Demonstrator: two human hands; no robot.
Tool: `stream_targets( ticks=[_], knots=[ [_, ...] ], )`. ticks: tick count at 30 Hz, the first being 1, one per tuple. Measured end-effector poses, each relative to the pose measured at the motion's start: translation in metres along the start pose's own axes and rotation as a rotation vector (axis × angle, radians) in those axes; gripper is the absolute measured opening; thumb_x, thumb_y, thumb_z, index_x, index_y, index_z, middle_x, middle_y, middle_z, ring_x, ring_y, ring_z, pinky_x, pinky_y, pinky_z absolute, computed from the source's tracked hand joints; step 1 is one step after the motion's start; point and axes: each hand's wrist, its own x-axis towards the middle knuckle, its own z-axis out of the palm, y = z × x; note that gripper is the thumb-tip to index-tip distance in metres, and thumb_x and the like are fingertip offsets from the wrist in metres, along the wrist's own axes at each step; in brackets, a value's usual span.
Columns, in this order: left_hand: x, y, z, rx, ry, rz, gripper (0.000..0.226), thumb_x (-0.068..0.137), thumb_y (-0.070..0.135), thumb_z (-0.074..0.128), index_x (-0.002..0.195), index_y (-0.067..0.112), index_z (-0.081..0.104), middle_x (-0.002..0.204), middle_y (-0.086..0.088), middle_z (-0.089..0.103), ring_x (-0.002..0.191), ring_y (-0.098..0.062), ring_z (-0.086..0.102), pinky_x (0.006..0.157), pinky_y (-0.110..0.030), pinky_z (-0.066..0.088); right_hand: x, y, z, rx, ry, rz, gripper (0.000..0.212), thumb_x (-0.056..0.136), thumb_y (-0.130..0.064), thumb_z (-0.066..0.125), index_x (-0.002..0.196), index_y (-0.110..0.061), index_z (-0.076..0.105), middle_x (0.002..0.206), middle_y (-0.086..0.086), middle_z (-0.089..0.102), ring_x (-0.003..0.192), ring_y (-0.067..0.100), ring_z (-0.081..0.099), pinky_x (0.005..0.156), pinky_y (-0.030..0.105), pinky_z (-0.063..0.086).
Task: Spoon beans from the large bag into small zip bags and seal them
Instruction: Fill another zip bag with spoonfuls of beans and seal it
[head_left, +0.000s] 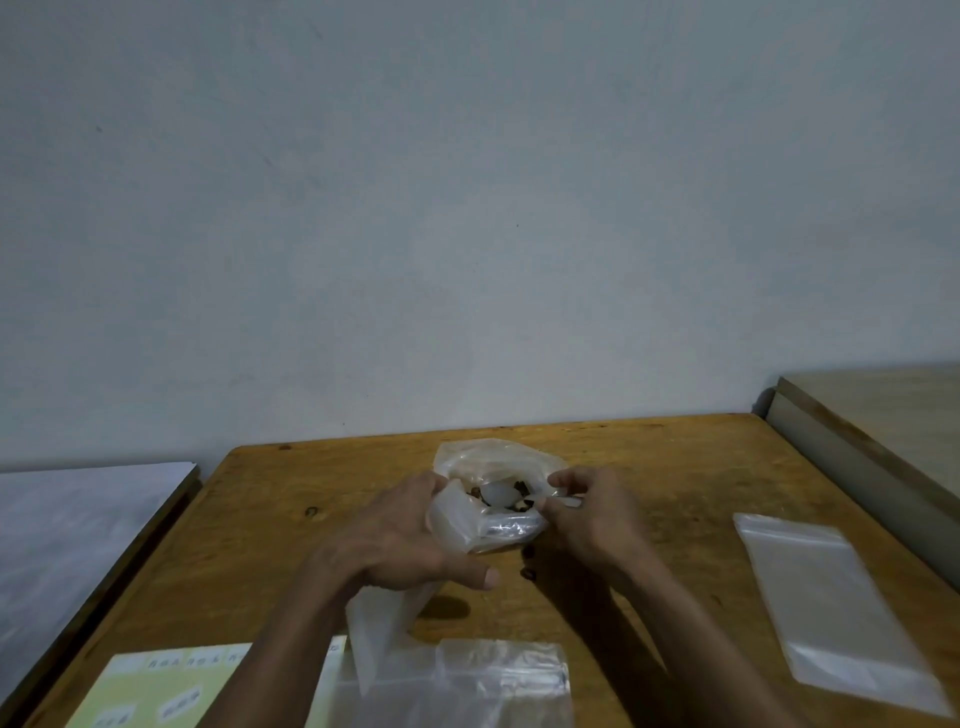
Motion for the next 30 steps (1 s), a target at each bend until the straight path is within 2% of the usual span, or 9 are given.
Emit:
stream_targets(
  ticks=[4,7,10,15,18,23,27,28,30],
  knots=[
    [-0.003,-0.002,0.002,-0.003,-0.007,-0.010,0.122,0.041,0.078,0.078,0.144,0.029,0.036,0.129,0.009,0.049,0.109,-0.014,0.052,0.093,-0.039,0.053,-0.004,-0.017,-0.008,-0.232,0.138,-0.252,0.032,0.090,-0.015,0.072,0.122,-0.013,0.071,0.122,0.004,0.072,0.108,0.020,0.069,0.093,0.031,0.054],
    [-0.006,-0.003,0.004,-0.004,-0.009,-0.001,0.123,0.044,0.075,0.081,0.148,0.027,0.035,0.136,0.008,0.047,0.115,-0.016,0.049,0.098,-0.038,0.050,-0.011,-0.031,-0.013,-0.401,0.165,-0.396,0.025,0.092,-0.015,0.068,0.116,-0.018,0.074,0.117,0.005,0.074,0.102,0.026,0.070,0.085,0.040,0.058],
    [-0.011,0.003,0.004,0.017,-0.007,0.013,0.112,0.056,0.065,0.086,0.147,0.025,0.035,0.133,0.008,0.046,0.113,-0.014,0.048,0.089,-0.030,0.048,-0.012,-0.030,-0.016,-0.462,0.158,-0.506,0.020,0.093,-0.008,0.063,0.106,-0.017,0.077,0.108,0.005,0.076,0.092,0.029,0.070,0.073,0.046,0.058],
    [-0.012,0.006,0.005,0.035,-0.019,0.001,0.115,0.060,0.063,0.086,0.152,0.024,0.030,0.147,0.007,0.041,0.125,-0.016,0.045,0.093,-0.029,0.043,-0.010,-0.019,-0.016,-0.449,0.127,-0.465,0.029,0.096,-0.012,0.060,0.122,-0.017,0.071,0.113,0.010,0.075,0.100,0.029,0.070,0.076,0.039,0.056],
    [-0.012,0.008,0.006,0.048,-0.023,0.014,0.111,0.061,0.064,0.085,0.151,0.025,0.031,0.143,0.007,0.042,0.114,-0.012,0.043,0.086,-0.028,0.039,-0.009,-0.009,-0.016,-0.488,0.119,-0.424,0.027,0.100,-0.021,0.058,0.126,-0.018,0.064,0.109,0.011,0.075,0.096,0.029,0.070,0.066,0.035,0.051],
    [-0.012,0.010,0.008,0.052,-0.026,0.016,0.107,0.061,0.064,0.084,0.148,0.026,0.035,0.136,0.009,0.044,0.115,-0.013,0.044,0.092,-0.032,0.043,-0.008,-0.005,-0.018,-0.430,0.288,-0.420,0.010,0.092,-0.029,0.070,0.098,-0.022,0.071,0.095,0.000,0.071,0.080,0.022,0.065,0.062,0.034,0.052],
    [-0.012,0.010,0.007,0.044,-0.031,0.019,0.109,0.060,0.064,0.085,0.148,0.026,0.034,0.138,0.008,0.043,0.119,-0.015,0.044,0.101,-0.037,0.045,-0.009,-0.004,-0.020,-0.349,0.282,-0.537,0.008,0.091,-0.026,0.070,0.089,-0.019,0.074,0.082,-0.002,0.067,0.067,0.013,0.058,0.053,0.031,0.050],
    [-0.013,0.011,0.007,0.040,-0.030,0.021,0.109,0.061,0.063,0.085,0.149,0.026,0.033,0.139,0.008,0.043,0.120,-0.015,0.044,0.102,-0.038,0.044,-0.013,-0.004,-0.021,-0.395,0.307,-0.594,0.008,0.091,-0.024,0.070,0.088,-0.017,0.073,0.078,-0.002,0.065,0.060,0.015,0.055,0.047,0.031,0.047],
    [-0.014,0.013,0.007,0.043,-0.032,0.023,0.109,0.062,0.063,0.085,0.149,0.026,0.032,0.143,0.008,0.041,0.123,-0.016,0.042,0.106,-0.041,0.042,-0.024,-0.004,-0.022,-0.507,0.371,-0.659,0.007,0.088,-0.017,0.072,0.082,-0.013,0.070,0.068,-0.002,0.056,0.049,0.014,0.042,0.039,0.019,0.025]
  ],
)
